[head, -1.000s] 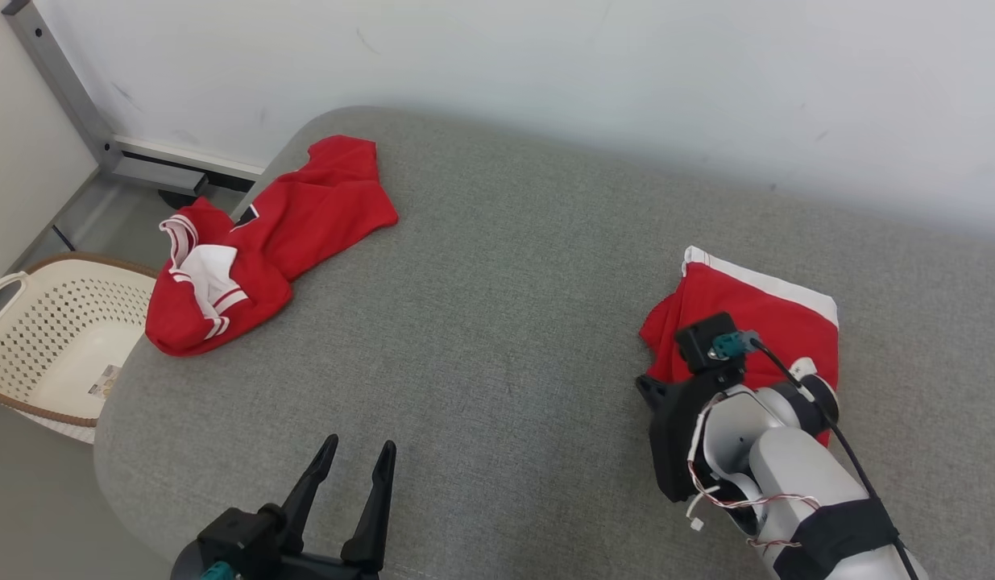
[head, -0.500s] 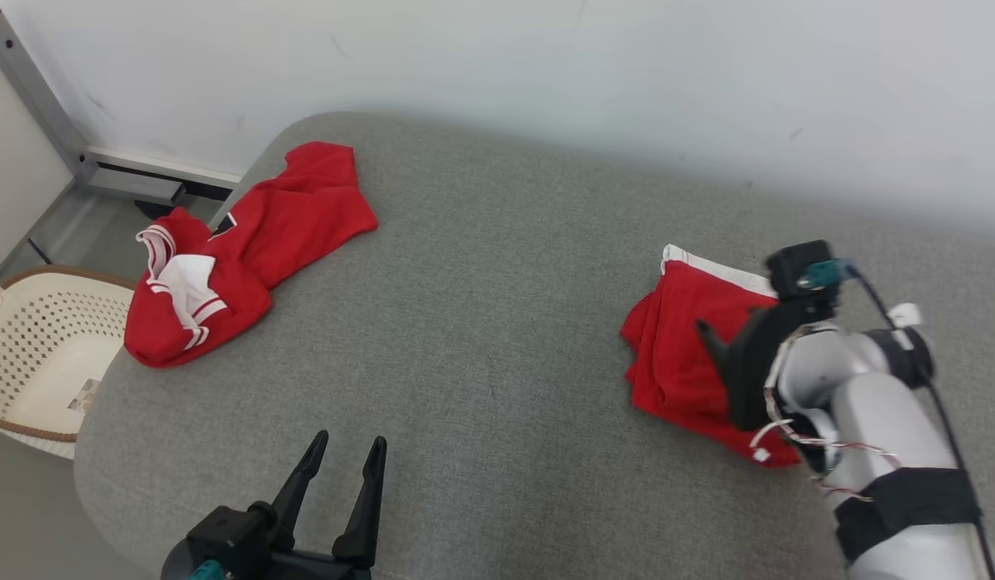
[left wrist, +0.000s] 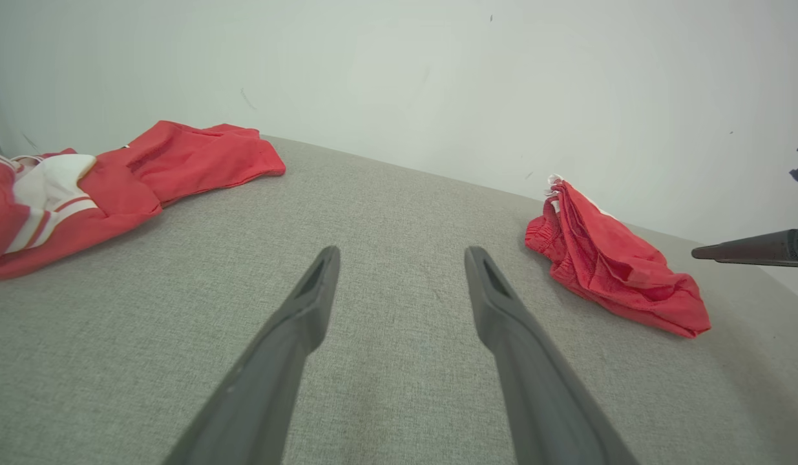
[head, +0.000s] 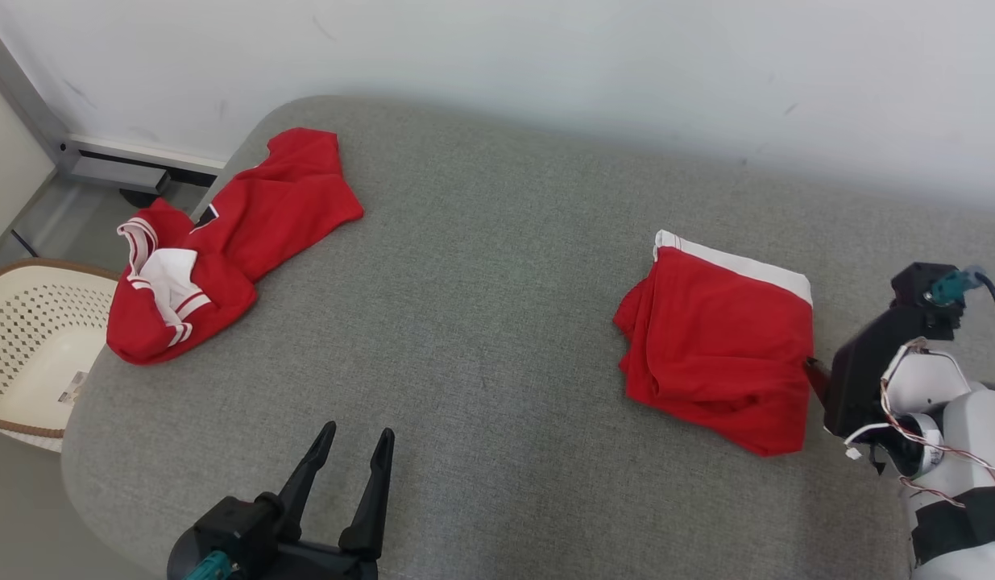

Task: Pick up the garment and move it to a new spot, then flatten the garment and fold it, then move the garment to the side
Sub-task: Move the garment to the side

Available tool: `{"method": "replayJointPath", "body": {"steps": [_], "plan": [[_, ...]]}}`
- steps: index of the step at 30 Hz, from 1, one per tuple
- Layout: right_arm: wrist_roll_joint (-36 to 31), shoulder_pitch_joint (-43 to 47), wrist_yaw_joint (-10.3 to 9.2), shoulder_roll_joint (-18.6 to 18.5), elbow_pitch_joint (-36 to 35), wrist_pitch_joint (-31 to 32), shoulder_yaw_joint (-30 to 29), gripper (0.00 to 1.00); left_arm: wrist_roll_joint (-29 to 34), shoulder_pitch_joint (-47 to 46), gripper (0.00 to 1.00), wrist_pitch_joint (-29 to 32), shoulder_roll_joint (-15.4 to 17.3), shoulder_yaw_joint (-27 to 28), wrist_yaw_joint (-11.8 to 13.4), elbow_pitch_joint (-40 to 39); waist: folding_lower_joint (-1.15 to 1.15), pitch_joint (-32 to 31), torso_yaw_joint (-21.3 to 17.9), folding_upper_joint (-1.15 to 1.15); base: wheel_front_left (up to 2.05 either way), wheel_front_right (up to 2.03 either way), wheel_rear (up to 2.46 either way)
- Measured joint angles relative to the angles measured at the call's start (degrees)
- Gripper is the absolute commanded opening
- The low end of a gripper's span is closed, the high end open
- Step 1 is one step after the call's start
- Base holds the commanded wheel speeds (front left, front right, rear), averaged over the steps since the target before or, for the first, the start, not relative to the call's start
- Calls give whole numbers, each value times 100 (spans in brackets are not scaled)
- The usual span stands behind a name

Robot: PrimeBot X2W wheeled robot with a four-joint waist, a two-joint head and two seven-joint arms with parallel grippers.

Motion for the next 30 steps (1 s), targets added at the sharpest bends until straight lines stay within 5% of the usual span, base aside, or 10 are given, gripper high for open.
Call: {"method": "replayJointPath", "body": {"steps": [11, 24, 25, 26, 28, 30], "plan": [[158, -313, 0, 0, 1043, -180, -500, 100, 22, -62, 100, 0, -20, -58, -14, 37, 0, 100, 92, 0, 0, 0, 0], [79, -1233, -1, -13, 3031, -1114, -917, 100, 67, -82, 100, 0, -34, -99, -60, 38, 0, 211, 318, 0, 0, 0, 0], [19, -1302, -2, -18, 3170, -1203, -959, 88, 67, -82, 100, 0, -34, -96, -60, 37, 0, 216, 334, 0, 0, 0, 0], [-36, -1373, -2, -22, 3319, -1279, -990, 41, 67, -82, 100, 0, -34, -91, -60, 37, 0, 221, 350, 0, 0, 0, 0], [-143, -1490, -2, -29, 3575, -1422, -1035, 0, 67, -82, 100, 0, -33, -83, -60, 37, 0, 224, 372, 0, 0, 0, 0], [-200, -1546, -2, -26, 3693, -1490, -1054, 0, 67, -82, 100, 0, -32, -79, -60, 37, 0, 223, 378, 0, 0, 0, 0]]}}
